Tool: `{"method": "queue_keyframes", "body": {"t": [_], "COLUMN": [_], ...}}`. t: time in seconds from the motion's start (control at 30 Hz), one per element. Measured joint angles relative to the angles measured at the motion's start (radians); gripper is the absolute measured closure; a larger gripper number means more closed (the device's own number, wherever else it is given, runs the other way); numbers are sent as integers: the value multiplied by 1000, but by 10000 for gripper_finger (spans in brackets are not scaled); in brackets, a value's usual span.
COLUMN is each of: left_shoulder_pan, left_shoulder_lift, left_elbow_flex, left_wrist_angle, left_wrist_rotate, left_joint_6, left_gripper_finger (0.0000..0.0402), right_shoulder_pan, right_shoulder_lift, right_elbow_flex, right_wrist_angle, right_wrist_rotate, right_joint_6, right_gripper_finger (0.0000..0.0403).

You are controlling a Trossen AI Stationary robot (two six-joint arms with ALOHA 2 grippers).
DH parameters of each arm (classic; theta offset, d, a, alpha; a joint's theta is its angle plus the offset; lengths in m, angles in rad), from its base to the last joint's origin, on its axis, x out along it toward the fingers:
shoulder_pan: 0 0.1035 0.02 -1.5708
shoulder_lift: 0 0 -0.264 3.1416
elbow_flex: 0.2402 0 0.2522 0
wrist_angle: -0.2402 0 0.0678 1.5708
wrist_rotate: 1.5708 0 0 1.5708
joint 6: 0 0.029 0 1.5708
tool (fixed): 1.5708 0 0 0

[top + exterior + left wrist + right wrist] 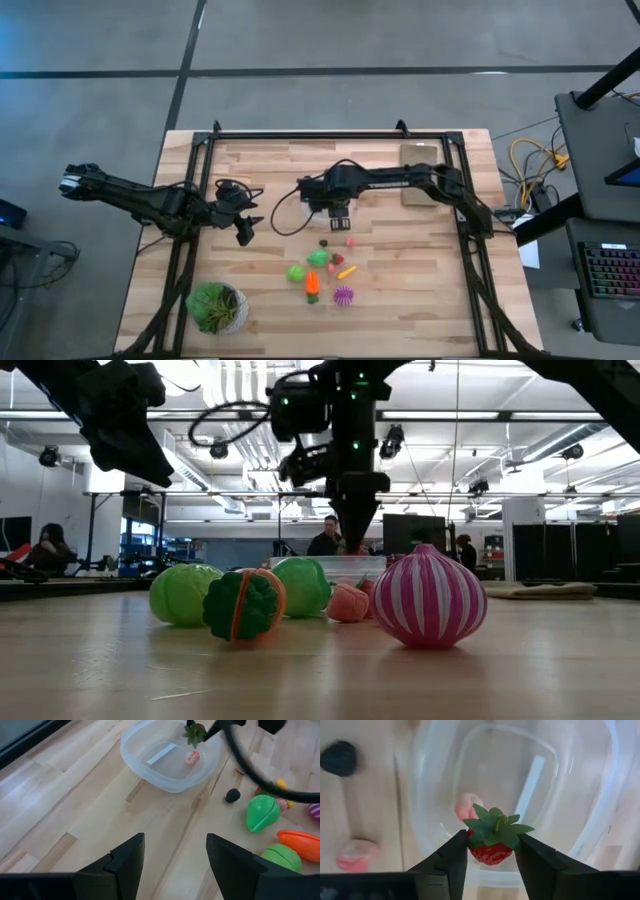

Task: Pick and placing Produce into tupperware
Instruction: Put the top red strawberry into the transparent container, then put the top pink peach into the transparent container

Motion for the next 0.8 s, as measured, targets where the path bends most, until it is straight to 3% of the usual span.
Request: {"method": "queue_keyframes", "body": {"t": [0.47, 0.63, 0.8], "left_shoulder_pan": [0, 0, 0], "left_shoulder_lift": [0, 0, 0], "left_elbow_flex": [-2, -2, -2], "left_wrist_angle": [-3, -3, -3], "left_wrist_rotate": [0, 0, 0], "left_joint_6": [5, 9, 10], "left_gripper_finger": [203, 203, 203], "right_shoulder_pan": [-19, -13, 28], "right_shoulder_lift": [-7, -116, -220], "right_elbow_flex": [-46, 13, -23], "right_wrist_angle": [-1, -21, -106], "right_wrist_rotate": [-7, -30, -93], "right_joint_6": [53, 119, 156], "right_gripper_finger": [167, 159, 158]}}
